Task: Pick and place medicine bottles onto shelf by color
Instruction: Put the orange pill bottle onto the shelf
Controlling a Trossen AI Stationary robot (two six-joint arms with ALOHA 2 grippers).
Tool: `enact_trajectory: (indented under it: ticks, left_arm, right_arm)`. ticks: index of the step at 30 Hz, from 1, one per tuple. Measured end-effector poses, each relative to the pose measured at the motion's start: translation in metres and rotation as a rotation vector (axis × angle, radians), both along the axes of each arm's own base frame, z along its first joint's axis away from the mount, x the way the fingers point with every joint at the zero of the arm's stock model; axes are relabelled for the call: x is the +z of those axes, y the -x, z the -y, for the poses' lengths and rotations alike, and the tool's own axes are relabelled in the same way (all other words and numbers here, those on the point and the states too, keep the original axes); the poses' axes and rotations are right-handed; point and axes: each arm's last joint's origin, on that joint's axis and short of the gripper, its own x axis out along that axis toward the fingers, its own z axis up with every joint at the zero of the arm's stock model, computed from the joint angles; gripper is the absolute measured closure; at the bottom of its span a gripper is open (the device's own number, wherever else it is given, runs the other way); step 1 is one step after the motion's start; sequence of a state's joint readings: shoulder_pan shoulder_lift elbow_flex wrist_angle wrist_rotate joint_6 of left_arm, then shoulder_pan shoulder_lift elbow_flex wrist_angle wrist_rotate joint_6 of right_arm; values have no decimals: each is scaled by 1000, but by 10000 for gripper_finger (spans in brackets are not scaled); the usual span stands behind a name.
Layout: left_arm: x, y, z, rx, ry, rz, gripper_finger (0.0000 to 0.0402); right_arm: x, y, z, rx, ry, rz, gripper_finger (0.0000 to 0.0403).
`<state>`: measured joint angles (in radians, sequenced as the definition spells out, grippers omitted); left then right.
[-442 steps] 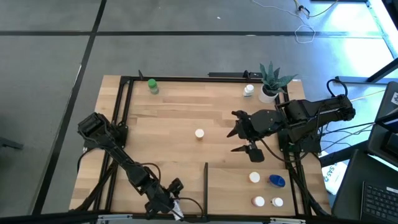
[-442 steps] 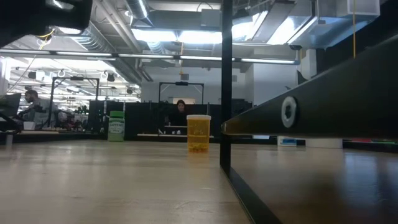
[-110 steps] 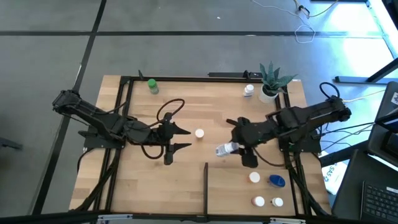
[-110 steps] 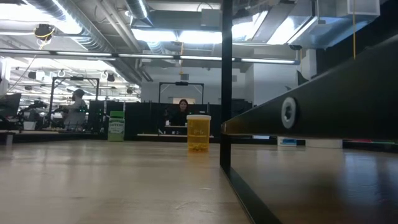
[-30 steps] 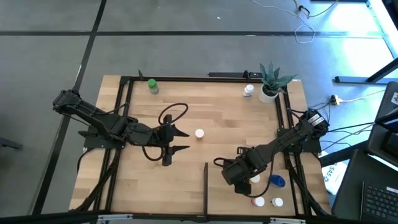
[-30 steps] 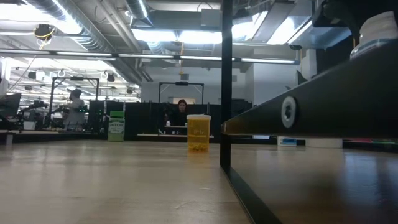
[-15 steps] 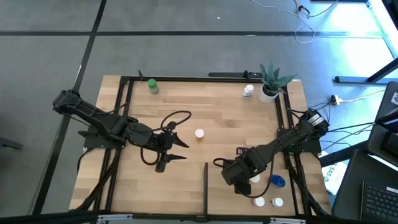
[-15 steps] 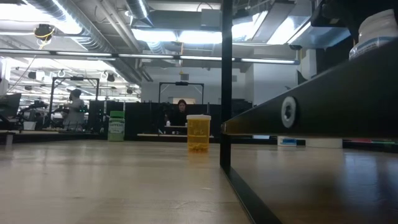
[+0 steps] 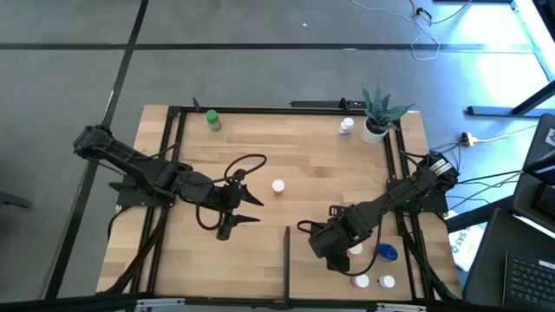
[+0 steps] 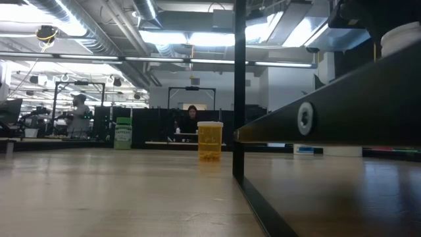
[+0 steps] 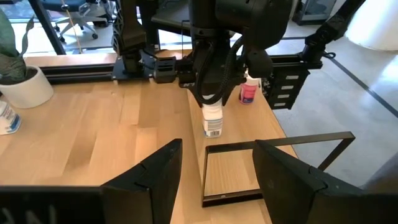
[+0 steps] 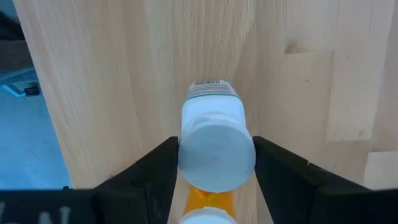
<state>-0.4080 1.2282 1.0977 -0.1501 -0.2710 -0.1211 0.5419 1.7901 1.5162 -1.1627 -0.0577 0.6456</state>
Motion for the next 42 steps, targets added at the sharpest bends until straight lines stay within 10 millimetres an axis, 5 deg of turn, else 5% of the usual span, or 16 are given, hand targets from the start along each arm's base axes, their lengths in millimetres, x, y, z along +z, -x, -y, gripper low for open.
enact_trajectory:
  ticks: [16, 42]
  left_arm:
    - [0, 0, 0, 0, 0, 0, 211]
    - [0, 0, 0, 1, 2, -2, 211]
  right_arm:
    - [0, 0, -1, 3, -41, -13, 163]
    - [4, -3, -2, 28, -53, 18, 162]
